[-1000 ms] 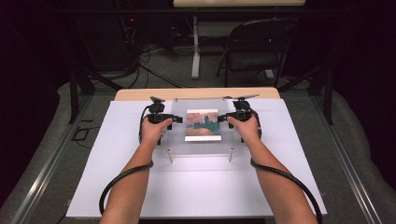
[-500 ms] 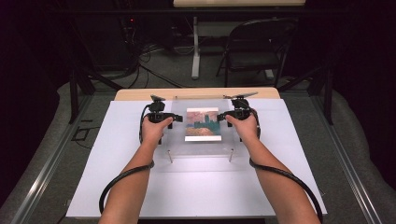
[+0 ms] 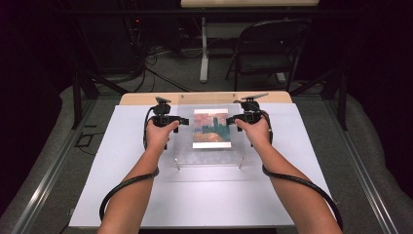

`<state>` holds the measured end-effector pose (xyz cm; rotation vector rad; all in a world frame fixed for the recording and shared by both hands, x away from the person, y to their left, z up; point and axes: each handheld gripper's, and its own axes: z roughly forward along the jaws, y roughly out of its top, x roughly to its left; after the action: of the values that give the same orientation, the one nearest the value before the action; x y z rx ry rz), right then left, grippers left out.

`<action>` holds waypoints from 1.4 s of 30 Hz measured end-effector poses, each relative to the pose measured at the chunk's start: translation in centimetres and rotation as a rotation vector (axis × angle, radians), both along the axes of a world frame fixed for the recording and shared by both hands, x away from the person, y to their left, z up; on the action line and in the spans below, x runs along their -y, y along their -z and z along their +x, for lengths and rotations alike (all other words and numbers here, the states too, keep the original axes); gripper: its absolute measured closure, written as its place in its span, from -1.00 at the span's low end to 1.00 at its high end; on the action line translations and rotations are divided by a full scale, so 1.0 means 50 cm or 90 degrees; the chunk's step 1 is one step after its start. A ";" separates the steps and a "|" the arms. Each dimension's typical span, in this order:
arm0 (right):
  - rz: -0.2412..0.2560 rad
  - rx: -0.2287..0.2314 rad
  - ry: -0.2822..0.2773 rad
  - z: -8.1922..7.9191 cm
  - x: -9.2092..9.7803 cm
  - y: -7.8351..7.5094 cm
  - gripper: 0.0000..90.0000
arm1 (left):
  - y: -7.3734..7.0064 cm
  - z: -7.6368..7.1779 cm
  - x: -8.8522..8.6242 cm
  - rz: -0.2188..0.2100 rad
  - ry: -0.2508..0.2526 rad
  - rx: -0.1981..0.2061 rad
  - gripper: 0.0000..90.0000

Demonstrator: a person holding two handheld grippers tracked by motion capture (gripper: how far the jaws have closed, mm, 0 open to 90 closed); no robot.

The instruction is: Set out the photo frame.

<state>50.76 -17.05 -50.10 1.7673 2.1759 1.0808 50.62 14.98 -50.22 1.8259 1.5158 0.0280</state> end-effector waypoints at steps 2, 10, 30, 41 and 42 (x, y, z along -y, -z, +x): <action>-0.006 0.005 -0.002 -0.005 -0.001 -0.007 -0.30 | -0.008 -0.004 0.000 0.003 -0.001 0.003 -0.08; -0.024 0.034 -0.014 -0.029 -0.003 -0.040 -0.25 | -0.040 -0.030 -0.005 0.010 0.005 0.028 0.02; -0.074 0.127 -0.050 -0.145 0.011 -0.134 0.16 | -0.130 -0.145 -0.028 0.025 0.043 0.116 0.36; -0.090 0.189 -0.080 -0.231 0.025 -0.165 0.41 | -0.158 -0.229 -0.042 0.033 0.072 0.173 0.53; -0.088 0.189 -0.083 -0.238 0.028 -0.167 0.43 | -0.158 -0.236 -0.045 0.030 0.076 0.178 0.55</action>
<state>38.84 -18.47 -41.75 1.3285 2.1450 1.1088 38.81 17.22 -42.31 1.8596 1.2192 0.2538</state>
